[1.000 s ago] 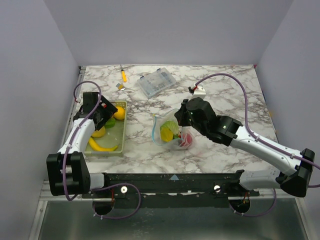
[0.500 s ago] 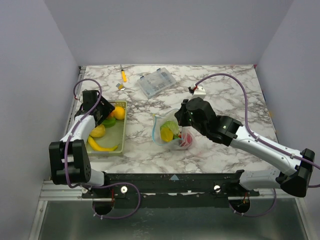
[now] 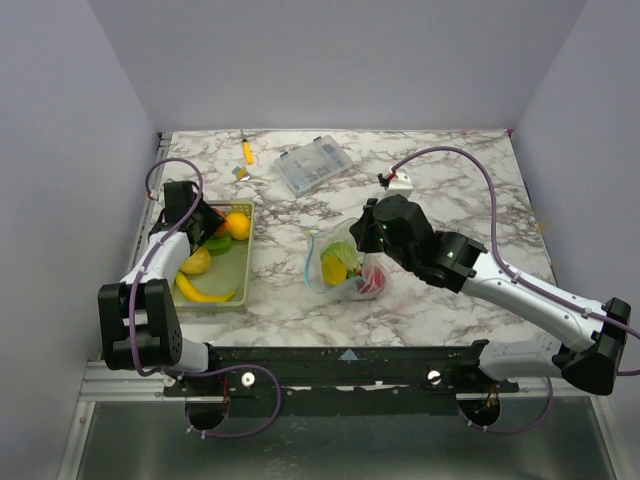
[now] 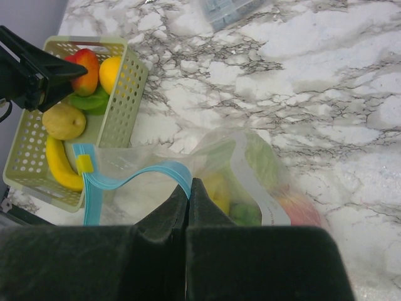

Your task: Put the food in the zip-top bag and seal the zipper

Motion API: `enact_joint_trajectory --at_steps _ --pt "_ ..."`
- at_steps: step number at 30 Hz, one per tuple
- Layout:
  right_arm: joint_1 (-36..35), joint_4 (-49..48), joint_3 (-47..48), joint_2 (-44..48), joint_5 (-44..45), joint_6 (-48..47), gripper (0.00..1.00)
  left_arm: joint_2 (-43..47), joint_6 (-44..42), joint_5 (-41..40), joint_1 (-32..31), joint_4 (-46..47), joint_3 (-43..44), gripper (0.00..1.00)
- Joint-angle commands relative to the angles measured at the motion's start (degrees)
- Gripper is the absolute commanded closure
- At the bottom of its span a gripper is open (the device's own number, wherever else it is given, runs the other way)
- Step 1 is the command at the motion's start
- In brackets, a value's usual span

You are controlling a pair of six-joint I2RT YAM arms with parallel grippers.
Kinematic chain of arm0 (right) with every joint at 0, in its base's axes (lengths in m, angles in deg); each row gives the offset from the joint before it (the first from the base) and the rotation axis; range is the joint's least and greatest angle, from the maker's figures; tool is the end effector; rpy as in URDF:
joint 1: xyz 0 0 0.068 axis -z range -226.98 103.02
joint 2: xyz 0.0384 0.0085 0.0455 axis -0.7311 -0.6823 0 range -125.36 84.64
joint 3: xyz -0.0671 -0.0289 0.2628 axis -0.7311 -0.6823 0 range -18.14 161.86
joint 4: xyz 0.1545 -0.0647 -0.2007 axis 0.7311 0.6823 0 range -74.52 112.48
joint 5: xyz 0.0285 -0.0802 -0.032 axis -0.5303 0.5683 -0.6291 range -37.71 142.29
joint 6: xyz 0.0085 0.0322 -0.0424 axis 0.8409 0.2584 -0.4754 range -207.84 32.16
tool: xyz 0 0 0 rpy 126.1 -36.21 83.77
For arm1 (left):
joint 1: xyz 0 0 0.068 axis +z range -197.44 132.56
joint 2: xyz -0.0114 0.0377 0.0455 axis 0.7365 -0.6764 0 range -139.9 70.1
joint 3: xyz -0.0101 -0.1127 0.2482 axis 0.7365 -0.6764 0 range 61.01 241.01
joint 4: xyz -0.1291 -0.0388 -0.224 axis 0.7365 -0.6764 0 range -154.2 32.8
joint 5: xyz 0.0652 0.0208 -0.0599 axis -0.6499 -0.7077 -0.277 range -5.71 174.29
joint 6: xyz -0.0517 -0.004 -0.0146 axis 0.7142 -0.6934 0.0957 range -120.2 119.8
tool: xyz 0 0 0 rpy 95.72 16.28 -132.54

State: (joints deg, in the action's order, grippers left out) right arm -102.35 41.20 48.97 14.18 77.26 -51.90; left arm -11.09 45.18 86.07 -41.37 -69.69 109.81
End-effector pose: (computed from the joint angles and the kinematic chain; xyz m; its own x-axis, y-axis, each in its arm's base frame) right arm 0.1673 0.2159 0.3563 -0.5382 0.1569 -0.8281 -0.2722 0.8975 0.3470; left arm 0.2947 0.0302 0.2165 -0.4334 -0.7615 -0.4819 -0.5583 0.6467 -0.5197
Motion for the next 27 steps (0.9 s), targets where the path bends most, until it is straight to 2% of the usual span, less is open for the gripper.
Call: enact_joint_trajectory --at_steps 1,3,5,11,15,21,24,27 --pt "0.34 -0.31 1.18 1.30 0.22 -0.25 0.99 1.47 -0.10 1.65 0.36 0.90 -0.86 0.88" --pt "0.31 -0.38 1.26 1.12 0.09 -0.21 0.99 2.81 -0.07 1.01 0.37 0.14 -1.22 0.92" --pt "0.31 -0.35 1.27 1.11 0.03 -0.19 0.99 4.98 0.41 0.45 0.38 -1.38 -1.54 1.00" --pt "0.30 -0.36 1.44 0.91 -0.06 -0.11 0.99 17.31 2.51 -0.33 -1.86 -5.11 -4.30 1.00" --pt "0.34 -0.59 1.19 0.97 -0.06 0.01 0.99 25.68 0.68 -0.61 -5.80 -9.75 -3.30 1.00" --pt "0.35 -1.70 0.44 1.81 -0.05 1.07 0.99 33.54 -0.53 6.25 -20.02 -17.09 3.24 1.00" --pt "0.30 -2.20 -0.22 2.70 1.36 1.78 0.99 35.73 4.27 6.18 -28.64 -21.33 6.26 1.00" --pt "0.31 -2.50 -0.57 3.35 2.73 2.29 0.99 37.76 11.10 1.74 -38.67 -23.08 7.12 1.00"
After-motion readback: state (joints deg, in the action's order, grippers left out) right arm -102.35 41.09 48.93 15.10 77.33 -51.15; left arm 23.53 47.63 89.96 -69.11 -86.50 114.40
